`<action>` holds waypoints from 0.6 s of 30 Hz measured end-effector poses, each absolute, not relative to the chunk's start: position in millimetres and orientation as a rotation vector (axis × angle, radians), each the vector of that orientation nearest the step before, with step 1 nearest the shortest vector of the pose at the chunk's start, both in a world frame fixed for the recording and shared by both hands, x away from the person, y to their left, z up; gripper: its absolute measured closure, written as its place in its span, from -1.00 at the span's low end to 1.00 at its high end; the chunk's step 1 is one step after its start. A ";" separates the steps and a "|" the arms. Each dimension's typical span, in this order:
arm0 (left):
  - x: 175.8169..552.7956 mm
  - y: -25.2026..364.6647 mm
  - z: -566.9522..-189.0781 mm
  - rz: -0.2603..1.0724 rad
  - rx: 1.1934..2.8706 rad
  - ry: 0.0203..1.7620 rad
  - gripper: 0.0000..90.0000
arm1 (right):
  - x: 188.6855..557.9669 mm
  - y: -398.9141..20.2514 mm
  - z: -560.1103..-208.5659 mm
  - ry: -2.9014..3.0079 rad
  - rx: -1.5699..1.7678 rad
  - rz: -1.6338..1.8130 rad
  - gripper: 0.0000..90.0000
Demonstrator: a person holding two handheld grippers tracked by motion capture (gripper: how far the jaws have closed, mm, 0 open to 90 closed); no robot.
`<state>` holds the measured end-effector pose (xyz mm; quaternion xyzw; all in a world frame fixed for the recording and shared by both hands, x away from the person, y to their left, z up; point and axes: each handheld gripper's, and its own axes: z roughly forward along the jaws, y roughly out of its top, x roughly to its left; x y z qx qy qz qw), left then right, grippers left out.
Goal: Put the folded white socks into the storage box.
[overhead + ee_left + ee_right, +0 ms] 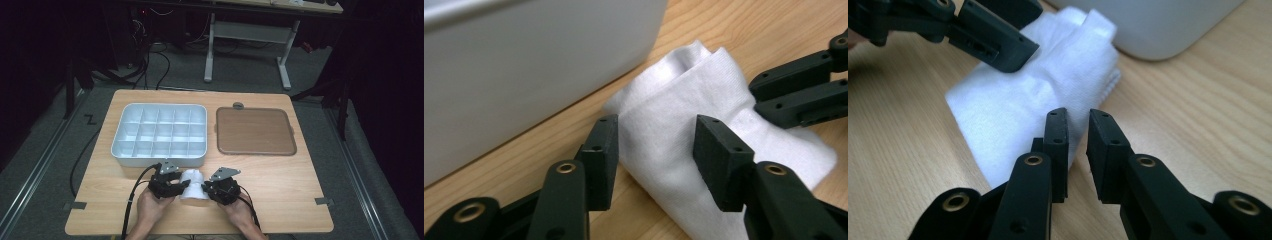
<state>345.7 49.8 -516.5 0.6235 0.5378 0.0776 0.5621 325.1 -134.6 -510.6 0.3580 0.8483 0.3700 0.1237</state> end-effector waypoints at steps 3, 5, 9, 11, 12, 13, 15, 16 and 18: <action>341.3 51.4 -509.6 0.195 1.459 1.248 0.10 | 324.1 -137.0 -501.7 2.445 1.048 1.122 0.77; 337.6 51.4 -505.1 0.193 1.455 1.242 0.06 | 324.2 -136.8 -494.6 2.426 1.042 1.149 0.76; 329.0 50.2 -499.3 0.176 1.447 1.239 0.00 | 324.8 -128.9 -482.7 2.416 0.989 1.176 0.75; 325.7 47.7 -500.2 0.172 1.465 1.233 -0.02 | 326.7 -123.5 -481.1 2.423 0.968 1.171 0.75; 324.2 45.5 -501.8 0.166 1.476 1.233 -0.04 | 328.0 -121.5 -481.6 2.426 0.966 1.169 0.74; 323.5 43.9 -503.4 0.159 1.484 1.233 -0.05 | 330.5 -118.8 -483.4 2.435 0.966 1.155 0.74; 322.8 39.8 -507.5 0.146 1.496 1.241 -0.09 | 336.2 -116.2 -489.3 2.456 0.984 1.121 0.72; 322.7 37.8 -509.9 0.143 1.505 1.242 -0.12 | 339.6 -115.7 -493.2 2.466 0.989 1.104 0.71; 323.0 34.0 -514.7 0.148 1.522 1.246 -0.15 | 343.9 -116.7 -499.7 2.479 1.010 1.073 0.70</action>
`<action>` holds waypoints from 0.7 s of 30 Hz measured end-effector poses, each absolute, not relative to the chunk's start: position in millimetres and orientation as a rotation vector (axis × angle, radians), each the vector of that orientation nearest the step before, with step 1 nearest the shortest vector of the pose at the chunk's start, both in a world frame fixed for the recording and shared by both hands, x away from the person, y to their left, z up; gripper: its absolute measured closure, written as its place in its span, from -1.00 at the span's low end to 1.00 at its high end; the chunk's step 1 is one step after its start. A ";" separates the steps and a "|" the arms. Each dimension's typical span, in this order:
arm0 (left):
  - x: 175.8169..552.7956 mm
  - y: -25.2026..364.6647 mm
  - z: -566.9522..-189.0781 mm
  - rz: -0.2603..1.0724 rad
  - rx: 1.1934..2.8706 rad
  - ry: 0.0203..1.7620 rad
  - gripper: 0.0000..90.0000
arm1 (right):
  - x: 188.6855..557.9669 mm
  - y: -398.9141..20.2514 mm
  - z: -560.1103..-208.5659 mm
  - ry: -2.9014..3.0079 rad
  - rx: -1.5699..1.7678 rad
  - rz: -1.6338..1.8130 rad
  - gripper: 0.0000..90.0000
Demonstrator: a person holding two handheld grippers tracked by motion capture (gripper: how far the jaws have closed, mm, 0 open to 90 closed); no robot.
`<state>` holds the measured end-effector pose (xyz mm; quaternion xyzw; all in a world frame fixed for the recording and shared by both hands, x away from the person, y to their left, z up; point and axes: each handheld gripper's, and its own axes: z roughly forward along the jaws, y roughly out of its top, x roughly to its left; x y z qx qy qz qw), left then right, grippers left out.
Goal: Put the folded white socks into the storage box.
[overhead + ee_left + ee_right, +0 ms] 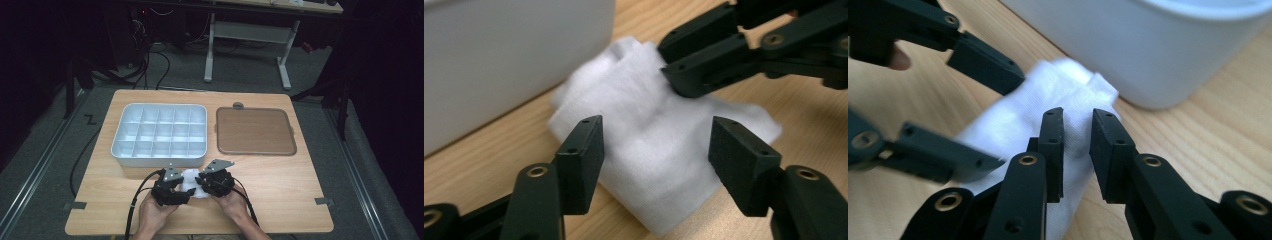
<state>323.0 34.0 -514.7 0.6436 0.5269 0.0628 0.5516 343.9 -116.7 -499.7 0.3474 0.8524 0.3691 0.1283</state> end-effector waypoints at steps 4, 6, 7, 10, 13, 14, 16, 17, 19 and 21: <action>325.8 31.6 -522.1 0.174 1.537 1.247 -0.18 | 346.1 -120.8 -506.1 2.484 1.019 1.064 0.69; 327.9 31.9 -526.2 0.170 1.546 1.261 -0.21 | 347.1 -121.7 -508.0 2.484 1.017 1.062 0.69; 328.0 32.3 -527.0 0.170 1.546 1.262 -0.22 | 347.6 -121.9 -509.0 2.484 1.024 1.061 0.69; 328.6 32.4 -529.3 0.181 1.555 1.262 -0.23 | 348.9 -121.6 -510.9 2.481 1.022 1.067 0.69; 328.8 31.9 -531.0 0.193 1.567 1.248 -0.23 | 349.9 -122.1 -513.6 2.477 1.021 1.072 0.69; 329.2 32.2 -531.4 0.189 1.566 1.248 -0.24 | 350.0 -122.8 -514.6 2.477 1.025 1.075 0.69; 330.0 32.9 -531.5 0.177 1.563 1.255 -0.24 | 350.7 -124.5 -516.4 2.476 1.029 1.091 0.69; 330.2 33.3 -531.5 0.174 1.564 1.258 -0.24 | 351.3 -125.0 -517.1 2.477 1.040 1.103 0.69; 330.0 33.7 -531.3 0.173 1.568 1.265 -0.24 | 351.6 -125.2 -517.1 2.480 1.045 1.102 0.69; 329.5 34.2 -531.5 0.173 1.568 1.269 -0.24 | 351.0 -124.6 -517.1 2.480 1.049 1.100 0.70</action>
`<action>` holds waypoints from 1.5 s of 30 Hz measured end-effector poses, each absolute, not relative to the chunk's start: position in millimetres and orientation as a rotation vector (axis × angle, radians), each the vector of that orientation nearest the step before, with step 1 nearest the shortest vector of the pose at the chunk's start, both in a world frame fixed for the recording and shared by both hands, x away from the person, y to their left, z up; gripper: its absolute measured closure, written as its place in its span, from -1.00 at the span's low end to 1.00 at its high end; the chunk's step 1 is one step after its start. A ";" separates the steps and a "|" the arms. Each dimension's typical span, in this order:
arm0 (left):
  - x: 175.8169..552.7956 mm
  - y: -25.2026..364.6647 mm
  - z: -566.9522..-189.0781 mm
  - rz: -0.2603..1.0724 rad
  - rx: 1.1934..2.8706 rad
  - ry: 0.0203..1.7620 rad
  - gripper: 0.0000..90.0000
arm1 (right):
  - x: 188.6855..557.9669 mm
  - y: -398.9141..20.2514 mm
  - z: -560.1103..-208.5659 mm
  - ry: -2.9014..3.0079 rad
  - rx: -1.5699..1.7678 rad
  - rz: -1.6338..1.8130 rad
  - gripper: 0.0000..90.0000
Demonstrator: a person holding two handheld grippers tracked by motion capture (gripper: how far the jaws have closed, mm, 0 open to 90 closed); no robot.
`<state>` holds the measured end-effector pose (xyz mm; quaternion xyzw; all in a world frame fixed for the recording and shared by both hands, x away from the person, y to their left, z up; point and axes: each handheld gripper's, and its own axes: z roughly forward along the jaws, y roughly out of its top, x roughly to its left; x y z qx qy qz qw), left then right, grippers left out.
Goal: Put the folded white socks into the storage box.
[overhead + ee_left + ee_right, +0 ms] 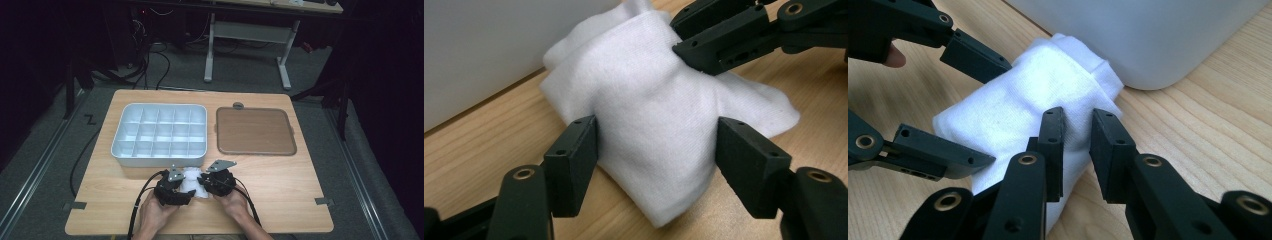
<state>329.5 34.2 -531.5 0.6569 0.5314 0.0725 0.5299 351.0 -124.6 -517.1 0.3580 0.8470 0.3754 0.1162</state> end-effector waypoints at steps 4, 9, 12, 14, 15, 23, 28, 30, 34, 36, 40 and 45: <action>330.3 38.9 -532.6 0.151 1.580 1.269 -0.24 | 351.3 -124.9 -517.6 2.481 1.061 1.109 0.70; 330.8 45.3 -531.8 0.143 1.586 1.273 -0.23 | 348.9 -120.0 -519.4 2.469 1.057 1.125 0.69; 328.9 51.1 -531.3 0.141 1.583 1.286 -0.23 | 348.8 -115.5 -519.8 2.473 1.058 1.134 0.69; 327.0 55.4 -531.3 0.142 1.579 1.290 -0.23 | 348.3 -112.1 -519.6 2.479 1.054 1.134 0.69; 326.2 57.8 -531.1 0.139 1.578 1.293 -0.22 | 347.9 -109.5 -519.7 2.483 1.051 1.137 0.69; 323.2 74.6 -529.2 0.129 1.558 1.325 -0.24 | 345.4 -93.9 -520.7 2.493 1.034 1.157 0.68; 321.2 80.5 -525.4 0.119 1.529 1.330 -0.26 | 345.0 -89.8 -519.8 2.487 1.048 1.162 0.57; 320.4 81.6 -522.2 0.115 1.520 1.324 -0.26 | 344.7 -91.2 -518.4 2.481 1.053 1.168 0.53; 320.7 82.9 -514.2 0.128 1.495 1.312 -0.27 | 343.0 -95.6 -514.0 2.467 1.058 1.181 0.49; 321.9 83.3 -510.7 0.148 1.480 1.311 -0.28 | 342.4 -98.0 -511.9 2.454 1.063 1.203 0.48; 328.3 85.2 -505.8 0.165 1.443 1.331 -0.29 | 341.1 -103.3 -508.4 2.439 1.062 1.209 0.46; 337.3 85.1 -501.2 0.174 1.400 1.358 -0.33 | 337.5 -117.4 -505.2 2.405 1.082 1.216 0.44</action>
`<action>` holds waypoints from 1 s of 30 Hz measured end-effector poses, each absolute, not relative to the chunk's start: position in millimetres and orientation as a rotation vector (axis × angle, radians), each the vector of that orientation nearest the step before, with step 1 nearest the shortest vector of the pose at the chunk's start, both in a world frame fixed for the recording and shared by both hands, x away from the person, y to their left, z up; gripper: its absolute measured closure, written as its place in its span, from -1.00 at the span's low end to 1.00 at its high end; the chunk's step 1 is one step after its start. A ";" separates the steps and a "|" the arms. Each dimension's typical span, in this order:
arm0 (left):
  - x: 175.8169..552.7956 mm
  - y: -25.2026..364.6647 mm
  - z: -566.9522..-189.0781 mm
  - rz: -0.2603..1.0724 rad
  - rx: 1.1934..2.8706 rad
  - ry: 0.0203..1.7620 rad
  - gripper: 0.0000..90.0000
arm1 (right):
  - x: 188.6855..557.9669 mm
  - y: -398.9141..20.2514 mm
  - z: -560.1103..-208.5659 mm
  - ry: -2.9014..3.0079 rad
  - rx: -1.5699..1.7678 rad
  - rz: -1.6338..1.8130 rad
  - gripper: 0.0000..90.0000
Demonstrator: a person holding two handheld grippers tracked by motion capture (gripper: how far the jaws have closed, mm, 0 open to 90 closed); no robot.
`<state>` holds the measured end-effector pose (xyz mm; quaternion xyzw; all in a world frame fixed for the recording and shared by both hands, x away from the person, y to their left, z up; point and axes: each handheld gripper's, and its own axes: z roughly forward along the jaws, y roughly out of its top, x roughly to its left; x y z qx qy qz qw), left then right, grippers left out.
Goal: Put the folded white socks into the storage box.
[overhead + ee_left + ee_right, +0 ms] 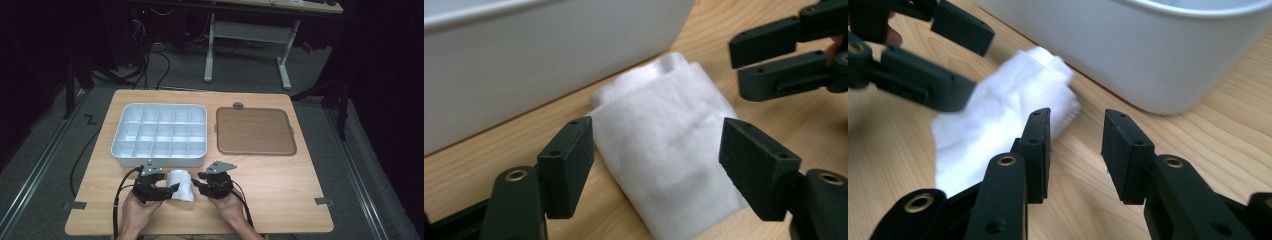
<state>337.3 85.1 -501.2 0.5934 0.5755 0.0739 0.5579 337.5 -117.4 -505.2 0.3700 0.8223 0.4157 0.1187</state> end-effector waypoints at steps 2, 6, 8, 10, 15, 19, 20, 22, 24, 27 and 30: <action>340.4 84.4 -499.7 0.168 1.384 1.365 -0.36 | 336.5 -125.9 -506.0 2.388 1.099 1.210 0.43; 348.5 81.9 -499.3 0.142 1.340 1.393 -0.43 | 334.8 -149.5 -510.0 2.347 1.162 1.186 0.40; 352.2 81.4 -499.6 0.121 1.319 1.407 -0.47 | 333.8 -160.1 -511.7 2.328 1.196 1.174 0.38; 354.9 80.1 -500.6 0.114 1.308 1.418 -0.49 | 333.4 -173.3 -513.7 2.301 1.223 1.158 0.35; 360.5 75.2 -507.5 0.107 1.325 1.452 -0.52 | 330.5 -208.8 -516.4 2.227 1.304 1.118 0.31; 363.6 71.9 -513.2 0.115 1.343 1.469 -0.53 | 328.5 -233.1 -516.5 2.173 1.353 1.068 0.28; 364.3 71.4 -514.9 0.120 1.351 1.477 -0.53 | 327.8 -239.4 -516.7 2.160 1.367 1.051 0.27; 365.4 70.7 -517.2 0.119 1.353 1.484 -0.53 | 326.3 -253.4 -517.7 2.131 1.395 1.020 0.25; 366.2 69.7 -520.0 0.117 1.366 1.494 -0.52 | 324.8 -265.6 -519.1 2.104 1.430 1.004 0.24; 366.7 67.0 -522.4 0.122 1.381 1.498 -0.53 | 323.0 -280.8 -521.4 2.068 1.475 0.988 0.22; 367.0 65.5 -524.3 0.121 1.391 1.500 -0.51 | 320.8 -294.1 -524.1 2.036 1.504 0.950 0.20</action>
